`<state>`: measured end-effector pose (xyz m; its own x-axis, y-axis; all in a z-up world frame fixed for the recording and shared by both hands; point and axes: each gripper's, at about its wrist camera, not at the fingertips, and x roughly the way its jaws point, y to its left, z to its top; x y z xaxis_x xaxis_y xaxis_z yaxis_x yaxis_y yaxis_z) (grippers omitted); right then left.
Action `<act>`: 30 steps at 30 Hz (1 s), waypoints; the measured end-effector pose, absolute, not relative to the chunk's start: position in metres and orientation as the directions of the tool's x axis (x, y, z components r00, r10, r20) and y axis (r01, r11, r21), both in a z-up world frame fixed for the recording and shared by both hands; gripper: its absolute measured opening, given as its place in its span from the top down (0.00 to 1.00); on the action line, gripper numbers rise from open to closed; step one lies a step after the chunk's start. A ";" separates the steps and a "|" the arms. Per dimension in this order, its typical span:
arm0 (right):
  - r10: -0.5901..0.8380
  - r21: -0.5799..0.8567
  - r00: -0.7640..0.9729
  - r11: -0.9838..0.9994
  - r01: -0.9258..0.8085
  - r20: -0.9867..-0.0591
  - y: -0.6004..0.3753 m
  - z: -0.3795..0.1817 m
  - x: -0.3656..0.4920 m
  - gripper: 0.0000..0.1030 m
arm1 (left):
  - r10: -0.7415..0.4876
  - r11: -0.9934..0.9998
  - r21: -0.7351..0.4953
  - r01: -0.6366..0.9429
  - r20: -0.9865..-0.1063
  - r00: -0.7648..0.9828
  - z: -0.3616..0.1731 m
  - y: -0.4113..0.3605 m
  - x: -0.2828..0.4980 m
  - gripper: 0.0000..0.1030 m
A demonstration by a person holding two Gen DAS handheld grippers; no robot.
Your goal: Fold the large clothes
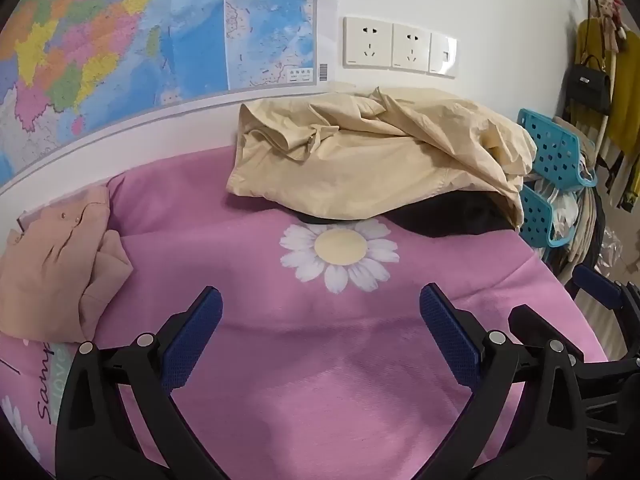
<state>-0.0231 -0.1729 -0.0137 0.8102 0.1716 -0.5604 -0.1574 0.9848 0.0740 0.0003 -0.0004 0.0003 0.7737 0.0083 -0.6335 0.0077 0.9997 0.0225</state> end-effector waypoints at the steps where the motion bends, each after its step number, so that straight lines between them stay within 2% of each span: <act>1: 0.164 0.065 0.811 0.986 -0.155 -0.562 -0.172 -0.014 -0.023 0.06 | 0.008 1.000 0.023 0.009 -0.630 0.777 0.001 -0.001 0.000 0.05; 7: 0.184 0.112 0.819 0.983 -0.146 -0.544 -0.184 -0.010 -0.026 0.06 | -0.012 1.000 0.004 0.019 -0.631 0.776 0.000 -0.003 0.004 0.05; 13: 0.152 0.069 0.822 0.988 -0.136 -0.549 -0.181 -0.009 -0.023 0.06 | -0.009 1.000 0.007 0.017 -0.624 0.781 -0.001 -0.005 0.003 0.05; 30: 0.150 0.060 0.830 0.988 -0.139 -0.537 -0.182 -0.003 -0.024 0.06 | -0.009 1.000 -0.008 0.004 -0.620 0.785 -0.001 -0.008 -0.001 0.05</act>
<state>-0.0237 -0.1818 -0.0033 0.8304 0.1497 -0.5367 -0.1395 0.9884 0.0599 -0.0007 -0.0078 -0.0006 0.7849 -0.0088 -0.6195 0.0045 1.0000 -0.0085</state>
